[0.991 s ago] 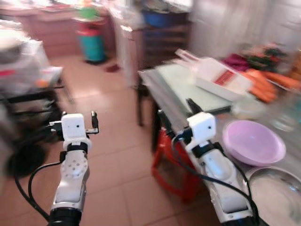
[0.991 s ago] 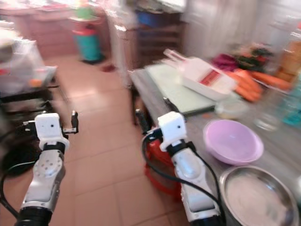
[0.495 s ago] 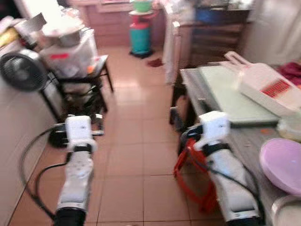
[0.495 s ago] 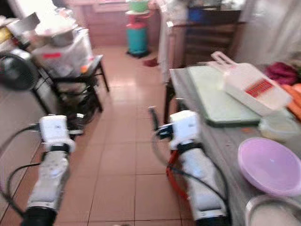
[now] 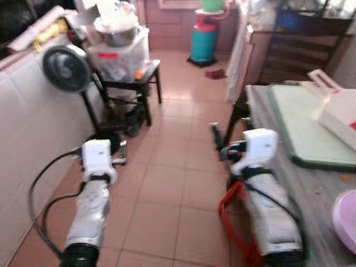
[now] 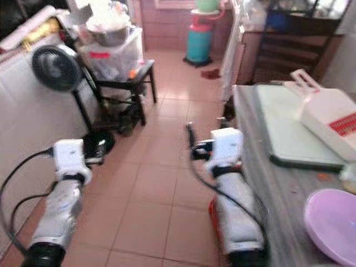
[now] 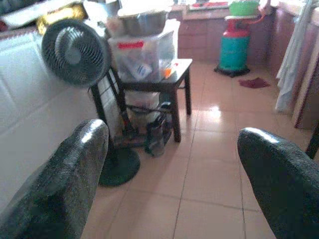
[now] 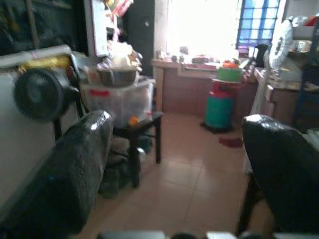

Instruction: Setting the table

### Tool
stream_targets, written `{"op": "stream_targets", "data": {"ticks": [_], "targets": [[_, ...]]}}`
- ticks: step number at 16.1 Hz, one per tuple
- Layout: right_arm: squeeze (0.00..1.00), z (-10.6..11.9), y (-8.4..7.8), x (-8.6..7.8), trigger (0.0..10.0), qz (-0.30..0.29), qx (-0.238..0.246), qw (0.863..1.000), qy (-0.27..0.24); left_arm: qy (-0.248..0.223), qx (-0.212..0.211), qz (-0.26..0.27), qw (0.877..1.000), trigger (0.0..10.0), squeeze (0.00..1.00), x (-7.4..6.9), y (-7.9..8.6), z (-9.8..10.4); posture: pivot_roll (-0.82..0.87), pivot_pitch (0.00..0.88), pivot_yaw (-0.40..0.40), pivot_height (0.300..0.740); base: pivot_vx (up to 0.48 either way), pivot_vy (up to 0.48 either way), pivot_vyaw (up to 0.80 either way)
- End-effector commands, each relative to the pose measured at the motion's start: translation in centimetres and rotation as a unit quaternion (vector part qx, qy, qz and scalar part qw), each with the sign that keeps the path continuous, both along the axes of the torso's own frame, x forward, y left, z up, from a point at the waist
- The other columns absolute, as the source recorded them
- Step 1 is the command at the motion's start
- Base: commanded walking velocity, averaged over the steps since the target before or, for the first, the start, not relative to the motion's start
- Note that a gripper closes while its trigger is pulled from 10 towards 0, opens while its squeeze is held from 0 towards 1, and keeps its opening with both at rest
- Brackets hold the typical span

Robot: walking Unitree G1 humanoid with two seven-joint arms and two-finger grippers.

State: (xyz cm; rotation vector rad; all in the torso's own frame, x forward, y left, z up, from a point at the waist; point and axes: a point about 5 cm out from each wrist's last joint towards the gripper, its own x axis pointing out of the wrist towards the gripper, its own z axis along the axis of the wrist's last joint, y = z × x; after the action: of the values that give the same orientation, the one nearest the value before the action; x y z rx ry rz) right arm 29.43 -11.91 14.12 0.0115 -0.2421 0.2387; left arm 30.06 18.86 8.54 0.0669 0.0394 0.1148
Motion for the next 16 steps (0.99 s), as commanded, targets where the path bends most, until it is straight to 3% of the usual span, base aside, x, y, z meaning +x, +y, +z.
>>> {"op": "stream_targets", "data": {"ticks": [1,3,7,16], "targets": [[0.00,-0.2,-0.9,0.3,10.0,-0.024,0.002,1.000,0.011,-0.007,-0.003,-0.014,1.000,10.0,0.00,0.5,-0.7,0.5,0.10,0.000,0.001,0.740,0.000,0.262,0.00],[0.00,-0.9,-1.0,0.5,10.0,-0.038,-0.018,0.999,0.024,-0.007,-0.005,-0.014,1.000,10.0,0.00,0.6,-0.6,0.5,0.08,0.000,0.008,0.740,0.000,0.268,0.00],[0.00,-2.1,-2.6,0.4,10.0,-0.084,0.010,0.995,0.057,0.003,-0.003,-0.021,1.000,10.0,0.00,1.1,-0.9,0.3,0.08,0.000,0.013,0.740,0.000,0.306,0.00],[0.00,-2.6,-3.0,0.9,10.0,-0.120,0.018,0.990,0.069,0.017,-0.003,-0.036,0.999,10.0,0.00,1.6,-1.6,-0.3,0.08,0.000,0.010,0.740,0.000,0.372,0.00]]}}
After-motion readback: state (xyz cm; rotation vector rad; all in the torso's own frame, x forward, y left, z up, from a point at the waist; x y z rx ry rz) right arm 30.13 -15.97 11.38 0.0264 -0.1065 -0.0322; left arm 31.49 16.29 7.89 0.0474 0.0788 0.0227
